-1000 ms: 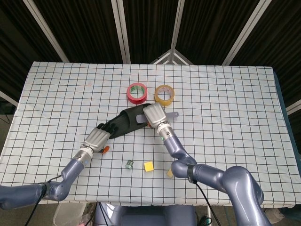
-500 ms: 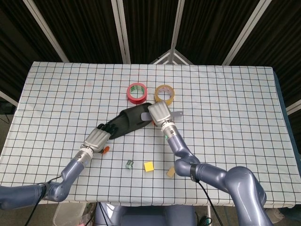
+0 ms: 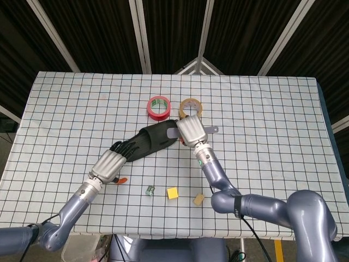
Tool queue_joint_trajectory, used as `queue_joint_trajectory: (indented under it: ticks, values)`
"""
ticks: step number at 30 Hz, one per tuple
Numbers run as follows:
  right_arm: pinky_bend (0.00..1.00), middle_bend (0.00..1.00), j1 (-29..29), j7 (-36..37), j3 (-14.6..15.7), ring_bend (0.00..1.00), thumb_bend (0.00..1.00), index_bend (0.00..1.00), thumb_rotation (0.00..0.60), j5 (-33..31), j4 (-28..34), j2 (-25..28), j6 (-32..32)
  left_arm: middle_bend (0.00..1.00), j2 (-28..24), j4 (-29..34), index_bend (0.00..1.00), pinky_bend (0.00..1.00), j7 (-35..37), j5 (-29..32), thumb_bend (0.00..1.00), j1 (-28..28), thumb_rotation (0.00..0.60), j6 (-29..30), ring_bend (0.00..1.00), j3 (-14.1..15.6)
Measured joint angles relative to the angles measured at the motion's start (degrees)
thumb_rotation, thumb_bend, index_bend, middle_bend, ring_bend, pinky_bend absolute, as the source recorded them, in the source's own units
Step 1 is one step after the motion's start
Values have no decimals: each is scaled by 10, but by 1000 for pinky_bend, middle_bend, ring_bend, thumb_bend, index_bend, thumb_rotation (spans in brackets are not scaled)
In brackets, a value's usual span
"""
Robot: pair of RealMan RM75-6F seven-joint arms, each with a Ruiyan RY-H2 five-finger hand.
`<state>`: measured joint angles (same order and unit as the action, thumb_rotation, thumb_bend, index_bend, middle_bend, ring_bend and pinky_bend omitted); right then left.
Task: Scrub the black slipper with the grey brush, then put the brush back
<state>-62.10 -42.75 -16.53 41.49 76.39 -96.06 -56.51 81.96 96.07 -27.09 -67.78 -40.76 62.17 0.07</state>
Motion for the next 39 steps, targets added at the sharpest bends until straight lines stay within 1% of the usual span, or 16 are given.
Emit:
queue_joint_trajectory:
  ticks: [4, 6, 10, 13, 16, 18, 21, 23, 25, 28, 30, 32, 34, 39]
  values:
    - [597, 586, 22, -25, 10, 550, 541, 688, 600, -22, 58, 31, -31, 0, -32, 33, 0, 86, 14, -51, 204, 28, 495, 51, 1, 13]
    - [597, 586, 36, -34, 20, 550, 541, 687, 600, -32, 83, 45, -46, 0, -49, 45, 0, 86, 20, -77, 192, 46, 476, 80, 0, 22]
    - [597, 586, 56, -52, 44, 550, 541, 687, 600, -46, 116, 66, -64, 0, -84, 56, 0, 82, 33, -113, 184, 88, 445, 142, 0, 41]
    - [597, 586, 70, -59, 59, 550, 542, 687, 600, -52, 140, 79, -75, 0, -107, 52, 0, 69, 57, -128, 166, 129, 440, 192, 0, 55]
    - [597, 586, 84, -65, 77, 550, 542, 687, 600, -56, 160, 90, -86, 0, -119, 32, 0, 60, 98, -142, 148, 170, 440, 241, 0, 67]
    - [597, 586, 93, -71, 91, 550, 542, 687, 600, -59, 167, 95, -90, 0, -121, 5, 0, 59, 126, -151, 144, 201, 442, 274, 0, 73]
    - [597, 586, 102, -81, 108, 550, 542, 687, 600, -71, 166, 97, -90, 0, -118, -37, 0, 58, 158, -161, 141, 243, 442, 319, 0, 79]
    - [597, 586, 106, -81, 114, 550, 542, 676, 600, -77, 159, 95, -86, 0, -113, -59, 0, 55, 176, -167, 135, 263, 443, 338, 0, 80]
    - [597, 584, 109, -79, 118, 550, 542, 654, 600, -79, 145, 91, -80, 0, -104, -78, 0, 51, 193, -173, 134, 281, 443, 350, 0, 81]
    - [597, 548, 113, -76, 123, 538, 542, 597, 600, -82, 119, 82, -68, 0, -93, -92, 0, 50, 205, -180, 134, 291, 442, 352, 0, 79]
    - [597, 509, 115, -73, 126, 515, 542, 537, 600, -83, 101, 75, -58, 0, -90, -95, 0, 50, 205, -184, 133, 292, 443, 347, 0, 77]
    - [597, 448, 116, -70, 128, 471, 542, 429, 600, -81, 90, 70, -50, 0, -89, -97, 0, 50, 202, -187, 131, 292, 445, 340, 0, 74]
    - [597, 397, 116, -69, 129, 439, 542, 346, 600, -76, 85, 68, -47, 0, -87, -98, 0, 50, 199, -190, 129, 292, 446, 332, 0, 71]
    - [597, 340, 116, -75, 131, 408, 541, 247, 600, -79, 87, 71, -37, 0, -86, -98, 0, 50, 200, -190, 128, 292, 444, 314, 0, 62]
